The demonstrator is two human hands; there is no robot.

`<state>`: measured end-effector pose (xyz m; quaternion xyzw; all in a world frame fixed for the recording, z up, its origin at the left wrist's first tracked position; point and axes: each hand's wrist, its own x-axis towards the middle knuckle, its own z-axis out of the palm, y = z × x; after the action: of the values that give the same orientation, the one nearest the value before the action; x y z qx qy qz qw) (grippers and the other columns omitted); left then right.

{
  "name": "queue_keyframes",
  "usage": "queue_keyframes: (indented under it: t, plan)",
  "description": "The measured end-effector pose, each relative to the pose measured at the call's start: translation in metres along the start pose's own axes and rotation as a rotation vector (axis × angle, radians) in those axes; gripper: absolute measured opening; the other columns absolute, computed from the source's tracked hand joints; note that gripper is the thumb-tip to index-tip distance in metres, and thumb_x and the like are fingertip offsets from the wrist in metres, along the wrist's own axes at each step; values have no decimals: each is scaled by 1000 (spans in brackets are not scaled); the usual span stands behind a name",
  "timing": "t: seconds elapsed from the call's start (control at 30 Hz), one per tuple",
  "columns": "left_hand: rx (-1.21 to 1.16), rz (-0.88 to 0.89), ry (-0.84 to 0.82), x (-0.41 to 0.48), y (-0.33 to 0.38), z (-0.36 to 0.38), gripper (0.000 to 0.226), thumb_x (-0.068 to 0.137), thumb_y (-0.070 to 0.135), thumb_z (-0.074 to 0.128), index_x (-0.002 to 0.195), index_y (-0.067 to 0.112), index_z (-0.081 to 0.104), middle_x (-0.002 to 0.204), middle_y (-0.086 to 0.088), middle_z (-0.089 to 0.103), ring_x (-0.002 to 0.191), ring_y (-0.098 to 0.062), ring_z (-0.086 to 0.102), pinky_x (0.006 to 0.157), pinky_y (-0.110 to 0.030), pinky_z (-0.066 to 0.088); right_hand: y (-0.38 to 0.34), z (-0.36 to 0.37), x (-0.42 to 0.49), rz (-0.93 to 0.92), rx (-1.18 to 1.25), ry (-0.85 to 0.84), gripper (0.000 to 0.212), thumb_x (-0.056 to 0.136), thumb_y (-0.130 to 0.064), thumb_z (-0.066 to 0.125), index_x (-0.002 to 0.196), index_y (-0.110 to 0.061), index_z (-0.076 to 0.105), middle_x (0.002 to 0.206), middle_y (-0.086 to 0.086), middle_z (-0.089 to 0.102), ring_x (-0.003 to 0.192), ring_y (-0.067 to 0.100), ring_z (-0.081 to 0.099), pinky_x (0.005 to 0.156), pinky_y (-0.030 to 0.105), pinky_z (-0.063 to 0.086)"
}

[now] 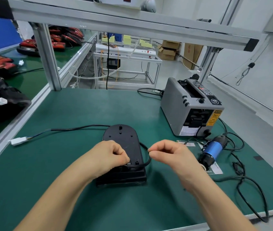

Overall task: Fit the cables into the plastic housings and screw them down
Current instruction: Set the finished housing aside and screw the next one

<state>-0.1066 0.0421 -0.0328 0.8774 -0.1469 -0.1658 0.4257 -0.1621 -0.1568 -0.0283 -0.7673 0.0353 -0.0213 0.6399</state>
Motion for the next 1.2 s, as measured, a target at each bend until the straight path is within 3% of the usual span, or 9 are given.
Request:
queue_keyframes:
  t: [0.1,0.2,0.33,0.43,0.57,0.7,0.87,1.03,1.2]
  plan:
    - [28,22,5,-1,0,0,14,79,26,69,69,17,69,81,-1,69,70,-12,57,71,-28,49,5,17,-3,-14,-4,-10,21,76,0,73,69,-20,71,67,-9,67,65,2,56,68,11,45]
    - [23,39,-2,-1,0,-1,14,80,26,68,66,23,69,80,2,69,66,-5,57,65,-24,47,10,27,-2,-5,-57,-12,23,75,-2,74,68,-24,71,64,-13,64,61,-2,52,64,10,40]
    - [-4,45,-23,-1,1,-3,15,81,22,66,67,26,68,83,-2,70,68,-7,57,70,-30,50,18,30,-1,-67,-238,21,29,75,-10,77,66,-36,69,84,-10,64,89,1,51,76,8,34]
    - [-16,53,-18,-2,0,-2,17,81,20,66,66,28,68,86,-4,70,68,-7,56,68,-29,49,19,29,0,-94,-303,16,28,75,-12,77,66,-37,68,90,-10,61,99,0,46,76,4,29]
    - [-36,49,-13,-2,-1,-2,18,81,20,67,63,21,68,84,-3,70,67,-6,56,63,-24,46,19,30,-2,-63,-212,42,27,75,-8,77,65,-33,70,82,-13,62,91,5,49,73,6,31]
    - [-35,53,-13,-2,-1,-1,16,81,20,67,66,19,68,82,-3,70,63,-3,54,61,-19,44,17,35,-4,-56,-42,23,26,75,-7,75,64,-30,73,78,-17,64,90,10,53,77,17,36]
    - [-14,81,-28,-3,1,-2,21,82,19,65,68,34,67,76,1,66,61,-1,53,58,-16,42,17,44,-2,-42,-74,3,22,75,-8,75,68,-28,74,82,-11,63,103,17,54,89,25,41]
    - [-46,67,-13,-4,0,-1,19,82,19,66,65,27,69,67,13,65,61,5,55,59,-13,43,20,42,-1,-12,-144,20,24,75,-11,77,66,-32,71,81,-13,62,98,14,53,81,20,36]
    - [-50,66,2,-3,-1,0,16,82,21,67,66,23,70,75,14,66,69,1,58,66,-18,45,15,39,-2,-39,-284,10,26,77,-17,75,64,-37,66,82,-12,62,96,-1,46,73,3,30]
